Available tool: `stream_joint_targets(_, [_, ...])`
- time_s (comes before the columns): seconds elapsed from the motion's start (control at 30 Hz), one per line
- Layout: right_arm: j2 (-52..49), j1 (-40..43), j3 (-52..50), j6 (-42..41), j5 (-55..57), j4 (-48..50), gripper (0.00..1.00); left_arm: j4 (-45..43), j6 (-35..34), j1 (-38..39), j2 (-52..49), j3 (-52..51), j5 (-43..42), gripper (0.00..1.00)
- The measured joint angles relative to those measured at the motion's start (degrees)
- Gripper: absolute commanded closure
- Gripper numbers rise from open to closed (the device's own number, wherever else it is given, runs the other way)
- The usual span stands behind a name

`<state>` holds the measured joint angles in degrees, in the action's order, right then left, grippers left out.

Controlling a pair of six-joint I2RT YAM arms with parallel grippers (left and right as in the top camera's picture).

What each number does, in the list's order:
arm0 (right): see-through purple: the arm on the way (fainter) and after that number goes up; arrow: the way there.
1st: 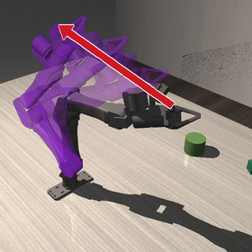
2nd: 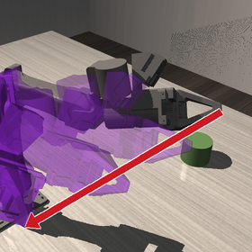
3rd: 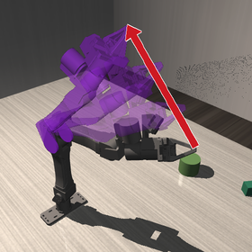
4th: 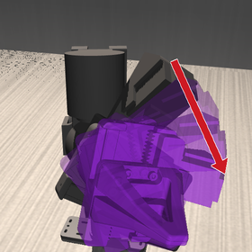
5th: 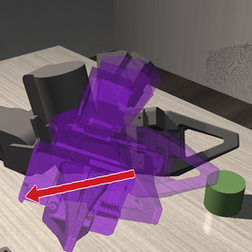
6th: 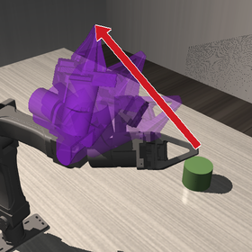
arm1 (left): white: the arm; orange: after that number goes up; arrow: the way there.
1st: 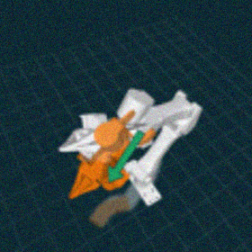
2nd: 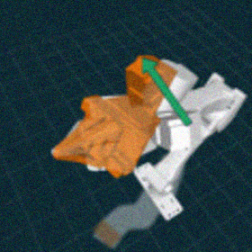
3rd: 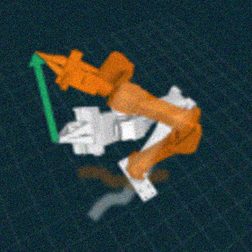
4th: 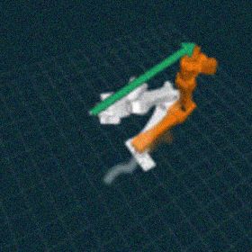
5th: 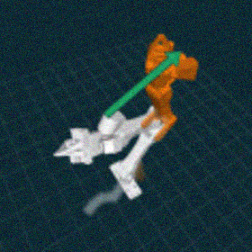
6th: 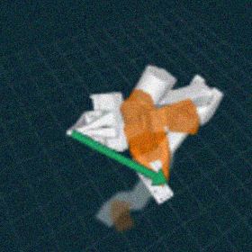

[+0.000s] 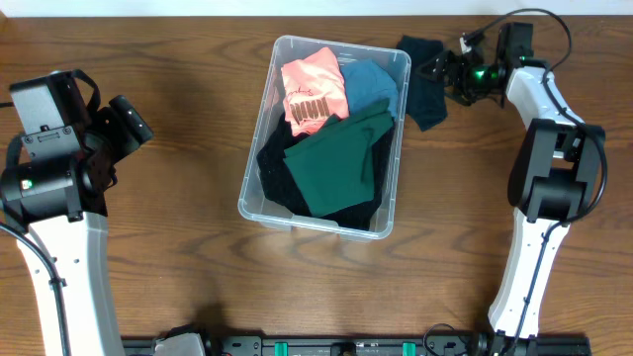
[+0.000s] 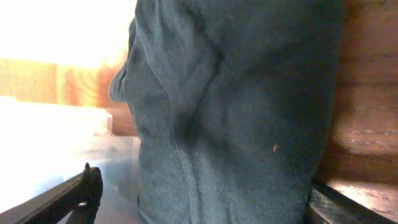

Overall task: Pack container
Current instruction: 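Reach the right gripper to the black cloth and grasp it, then lift the black cloth and carry it over the bin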

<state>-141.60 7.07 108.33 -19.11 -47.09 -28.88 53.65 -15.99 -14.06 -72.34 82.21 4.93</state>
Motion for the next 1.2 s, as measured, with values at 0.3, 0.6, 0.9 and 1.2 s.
stream_joint_targets(0.3, [1.2,1.6,-6.2,-4.2,-4.3,7.8,0.14,0.0,0.0,0.0,0.0,0.0,0.0,0.02])
stream_joint_targets(0.6, [1.3,1.9,-6.8,-4.3,-5.2,7.7,0.17,0.0,0.0,0.0,0.0,0.0,0.0,0.02])
stream_joint_targets(0.9, [0.8,0.6,-8.3,-4.9,-2.5,7.8,0.82,0.0,0.0,0.0,0.0,0.0,0.0,0.02])
stream_joint_targets(1.2, [0.4,0.7,-8.7,-6.4,-2.8,8.2,0.99,0.0,0.0,0.0,0.0,0.0,0.0,0.02])
